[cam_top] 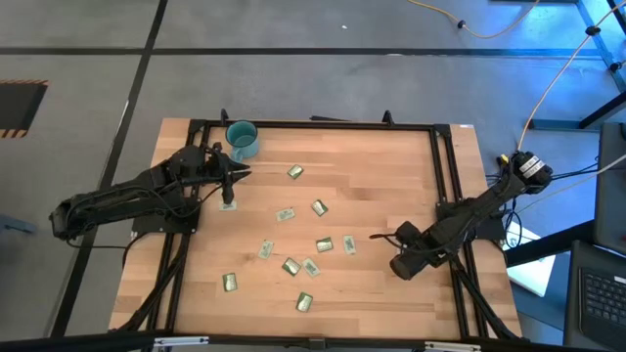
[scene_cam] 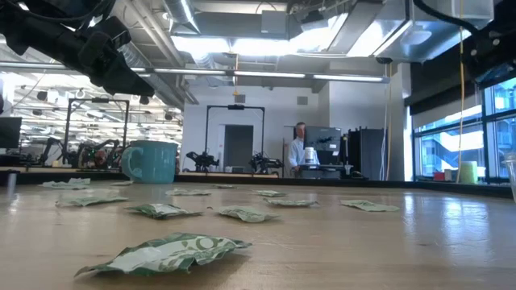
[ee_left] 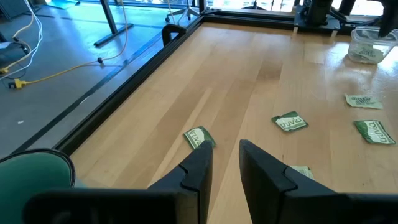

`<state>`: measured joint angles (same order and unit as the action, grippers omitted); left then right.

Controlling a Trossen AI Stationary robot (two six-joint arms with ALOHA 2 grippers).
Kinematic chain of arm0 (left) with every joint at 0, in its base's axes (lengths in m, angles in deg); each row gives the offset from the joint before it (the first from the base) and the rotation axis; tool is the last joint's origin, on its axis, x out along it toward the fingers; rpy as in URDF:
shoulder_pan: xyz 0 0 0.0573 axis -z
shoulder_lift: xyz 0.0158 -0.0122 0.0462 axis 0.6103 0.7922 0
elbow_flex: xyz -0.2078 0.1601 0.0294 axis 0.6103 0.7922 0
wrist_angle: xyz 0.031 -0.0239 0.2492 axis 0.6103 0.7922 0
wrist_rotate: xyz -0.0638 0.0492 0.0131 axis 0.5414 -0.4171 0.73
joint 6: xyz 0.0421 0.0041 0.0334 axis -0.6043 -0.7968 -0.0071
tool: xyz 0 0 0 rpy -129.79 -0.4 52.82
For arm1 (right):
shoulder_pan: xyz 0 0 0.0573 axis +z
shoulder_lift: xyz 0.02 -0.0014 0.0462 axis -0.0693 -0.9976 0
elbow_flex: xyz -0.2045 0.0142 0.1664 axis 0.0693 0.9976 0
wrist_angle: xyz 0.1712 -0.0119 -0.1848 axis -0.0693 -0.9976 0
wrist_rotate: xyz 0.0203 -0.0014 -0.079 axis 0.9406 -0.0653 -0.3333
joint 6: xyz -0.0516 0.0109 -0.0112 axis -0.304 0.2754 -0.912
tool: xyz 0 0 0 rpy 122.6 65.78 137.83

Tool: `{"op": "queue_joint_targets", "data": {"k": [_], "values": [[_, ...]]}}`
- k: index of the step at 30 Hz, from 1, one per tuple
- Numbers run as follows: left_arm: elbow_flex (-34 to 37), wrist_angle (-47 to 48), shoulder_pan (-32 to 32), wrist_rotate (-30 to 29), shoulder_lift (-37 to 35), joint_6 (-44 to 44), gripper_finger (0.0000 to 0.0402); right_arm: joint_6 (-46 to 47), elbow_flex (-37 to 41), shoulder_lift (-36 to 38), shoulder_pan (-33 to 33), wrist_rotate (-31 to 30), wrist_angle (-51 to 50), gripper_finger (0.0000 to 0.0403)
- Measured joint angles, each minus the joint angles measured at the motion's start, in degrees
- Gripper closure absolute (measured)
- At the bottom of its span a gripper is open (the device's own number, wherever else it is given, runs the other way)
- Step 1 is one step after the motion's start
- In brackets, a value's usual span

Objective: Pick and place items into bin
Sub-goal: Put the white stevia packet into the transparent bin

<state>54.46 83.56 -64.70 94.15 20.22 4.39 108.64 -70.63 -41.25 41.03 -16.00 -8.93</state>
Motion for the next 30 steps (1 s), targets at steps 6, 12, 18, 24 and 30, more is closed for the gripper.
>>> {"op": "queue_joint_targets", "data": {"k": [6, 12, 18, 24, 30], "values": [[0.0, 0.0, 0.0, 0.0, 0.0, 0.0, 0.0327, -0.1, 0.4, 0.0, 0.0, 0.0, 0.7, 0.0383], [0.0, 0.0, 0.0, 0.0, 0.0, 0.0, 0.0327, 0.0, -0.3, 0.1, -0.1, 2.9, -1.8, 0.0339], [0.0, 0.0, 0.0, 0.0, 0.0, 0.0, 0.0327, -0.2, -6.2, 0.2, -0.9, 1.1, -9.9, 0.0318], [0.0, 0.0, 0.0, 0.0, 0.0, 0.0, 0.0327, -15.2, -10.5, 0.2, -4.3, -12.7, -4.4, 0.0317], [0.0, 0.0, 0.0, 0.0, 0.0, 0.0, 0.0327, -37.6, -10.5, -1.6, -11.1, -16.1, 10.1, 0.0317]]}}
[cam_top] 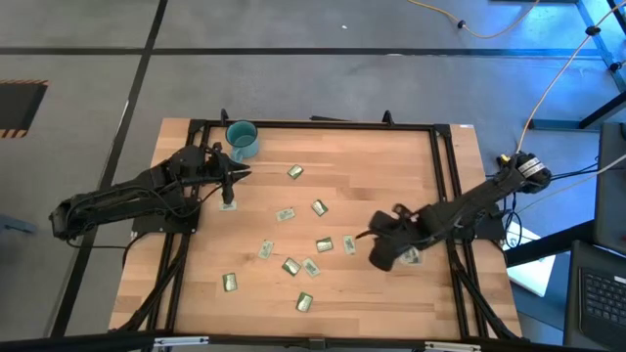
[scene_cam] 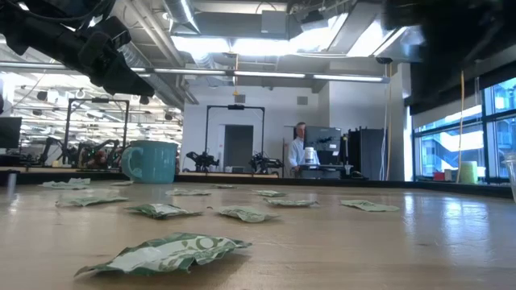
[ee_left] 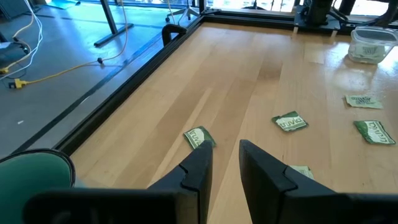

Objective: Pick and place items into bin
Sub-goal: Put the white stevia packet into the transparent bin

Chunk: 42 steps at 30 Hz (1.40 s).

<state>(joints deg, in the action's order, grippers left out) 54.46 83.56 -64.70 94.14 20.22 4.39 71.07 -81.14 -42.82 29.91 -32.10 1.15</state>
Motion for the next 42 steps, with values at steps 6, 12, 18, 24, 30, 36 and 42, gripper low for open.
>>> {"op": "queue_joint_targets", "data": {"k": [6, 12, 18, 24, 30, 36, 42], "values": [[0.0, 0.0, 0.0, 0.0, 0.0, 0.0, 0.0327, -17.7, 0.0, -6.3, -4.8, 4.6, 10.7, 0.0317], [0.0, 0.0, 0.0, 0.0, 0.0, 0.0, 0.0327, -25.5, 0.0, -14.0, -5.6, 7.1, 15.0, 0.0317], [0.0, 0.0, 0.0, 0.0, 0.0, 0.0, 0.0327, -25.9, 0.0, -19.9, -5.7, 10.8, 18.9, 0.0317], [0.0, 0.1, 0.0, 0.0, 0.0, 0.0, 0.0327, -25.9, -0.1, -22.8, -6.1, 11.4, 19.5, 0.0317], [0.0, 0.1, 0.0, 0.0, 0.0, 0.0, 0.0327, -25.8, -0.3, -23.4, -6.9, 12.8, 18.8, 0.0317], [0.0, 0.0, 0.0, 0.0, 0.0, 0.0, 0.0327, -25.9, -0.2, -23.3, -6.9, 12.8, 18.5, 0.0337], [0.0, 0.0, 0.0, 0.0, 0.0, 0.0, 0.0327, -25.8, -0.2, -23.3, -7.0, 12.7, 18.1, 0.0389]]}}
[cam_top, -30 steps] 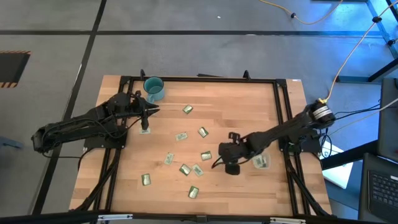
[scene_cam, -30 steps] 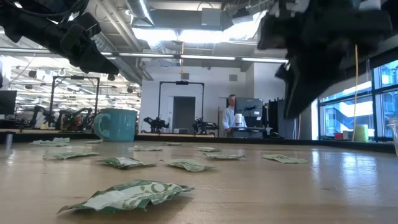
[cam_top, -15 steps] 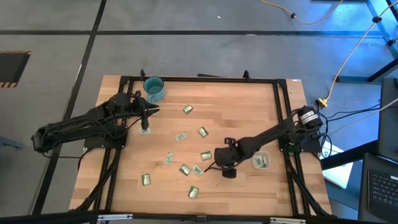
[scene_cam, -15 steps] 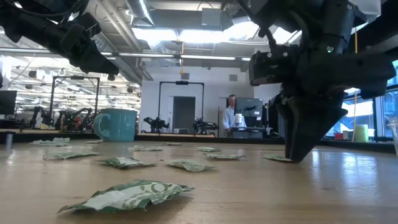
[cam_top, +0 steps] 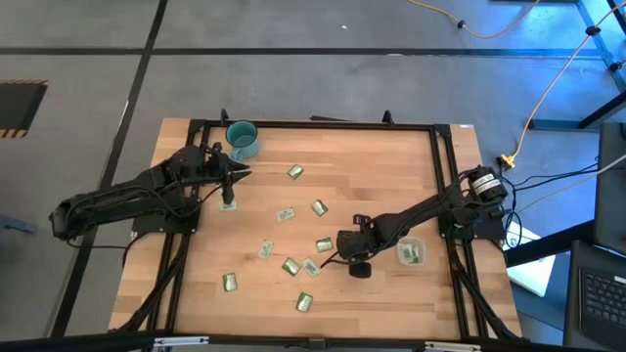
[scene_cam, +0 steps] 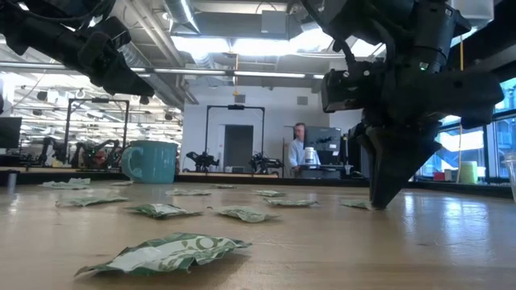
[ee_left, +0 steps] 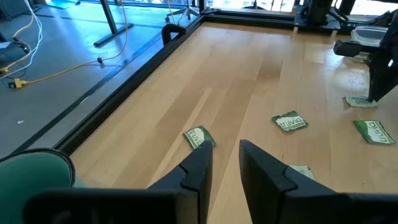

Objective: Pick and place items into bin
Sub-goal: Put the white stevia packet into the transparent bin

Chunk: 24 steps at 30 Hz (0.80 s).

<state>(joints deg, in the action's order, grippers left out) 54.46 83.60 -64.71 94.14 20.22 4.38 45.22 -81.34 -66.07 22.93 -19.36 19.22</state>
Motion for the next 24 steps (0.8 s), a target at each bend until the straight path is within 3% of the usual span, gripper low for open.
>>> {"op": "queue_joint_targets", "data": {"k": [5, 9, 17, 24], "values": [[0.0, 0.0, 0.0, 0.0, 0.0, 0.0, 0.0327, 2.6, -0.1, 3.0, 0.0, 0.7, -5.6, 0.0396], [0.0, 0.0, 0.0, 0.0, 0.0, 0.0, 0.0327, 7.6, -3.3, 9.9, 1.1, -0.1, -13.1, 0.04], [0.0, 0.0, 0.0, 0.0, 0.0, 0.0, 0.0327, 37.0, -3.6, 22.4, 8.7, -0.1, -33.7, 0.0401], [0.0, 0.0, 0.0, 0.0, 0.0, 0.0, 0.0327, 54.6, 3.3, 26.7, 16.0, 2.0, -33.0, 0.0401]]}}
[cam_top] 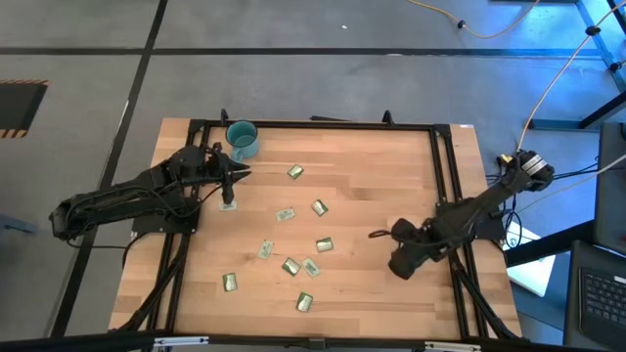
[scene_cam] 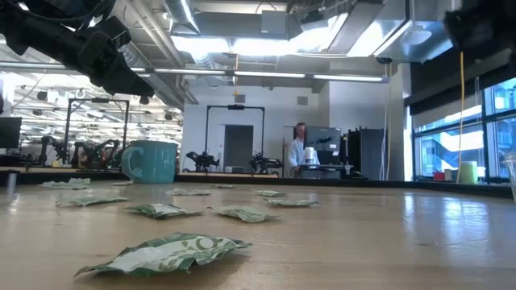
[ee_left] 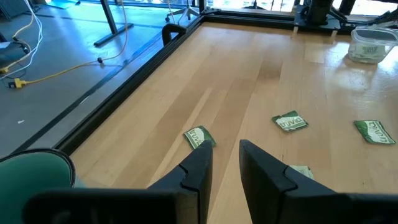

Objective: Pick and place items into bin
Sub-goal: Put the white stevia packet into the transparent bin

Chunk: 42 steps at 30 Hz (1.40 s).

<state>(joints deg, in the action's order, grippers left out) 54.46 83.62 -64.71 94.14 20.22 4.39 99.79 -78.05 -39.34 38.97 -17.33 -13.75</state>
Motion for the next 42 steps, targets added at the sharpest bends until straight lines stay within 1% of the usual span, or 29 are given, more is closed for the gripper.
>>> {"op": "queue_joint_targets", "data": {"k": [3, 7, 14, 18, 22, 26, 30, 33, 35, 37, 39, 42], "values": [[0.0, 0.0, 0.0, 0.0, 0.0, 0.0, 0.0327, 2.4, 2.5, 0.1, 1.4, 1.3, 2.4, 0.0401], [0.0, 0.0, 0.0, 0.0, 0.0, 0.0, 0.0327, 2.7, 4.8, 0.1, 2.1, 1.3, 5.9, 0.0401], [0.0, 0.0, 0.0, 0.0, 0.0, 0.0, 0.0327, 2.7, 7.7, 0.0, 2.1, 1.3, 7.3, 0.039], [0.0, 0.0, 0.0, 0.0, 0.0, 0.0, 0.0327, 2.7, 8.0, 0.0, 2.1, 1.3, 6.9, 0.0371], [0.0, 0.0, 0.0, 0.0, 0.0, 0.0, 0.0327, 2.7, 7.9, 0.0, 2.1, 1.4, 6.5, 0.034], [0.0, 0.0, 0.0, 0.0, 0.0, 0.0, 0.0327, 2.7, 5.6, 0.0, 2.1, 1.2, 3.3, 0.031], [0.0, -0.1, 0.0, -0.1, 0.0, -0.2, 0.0327, 2.4, 2.5, 0.1, 1.8, -1.0, -0.4, 0.0298], [0.0, -0.6, 0.2, -1.1, 1.0, -2.2, 0.0327, -1.7, 1.1, 0.8, 0.6, -5.3, -0.3, 0.0298], [-0.5, -0.3, 0.7, -2.4, 3.2, 0.2, 0.0327, -5.4, 0.8, 1.5, -1.4, -7.2, 0.1, 0.0297], [-2.0, 1.9, 1.3, -4.2, 6.0, 2.9, 0.0327, -9.3, 0.8, 2.7, -4.8, -7.4, 0.3, 0.0297], [-4.1, 5.1, 1.9, -5.9, 9.7, 3.3, 0.0327, -15.1, 0.8, 3.9, -8.7, -7.6, 1.5, 0.0297], [-7.6, 9.6, 2.7, -9.0, 15.1, 3.4, 0.0327, -28.0, 0.8, 5.8, -15.3, -7.6, 6.9, 0.0297]]}}
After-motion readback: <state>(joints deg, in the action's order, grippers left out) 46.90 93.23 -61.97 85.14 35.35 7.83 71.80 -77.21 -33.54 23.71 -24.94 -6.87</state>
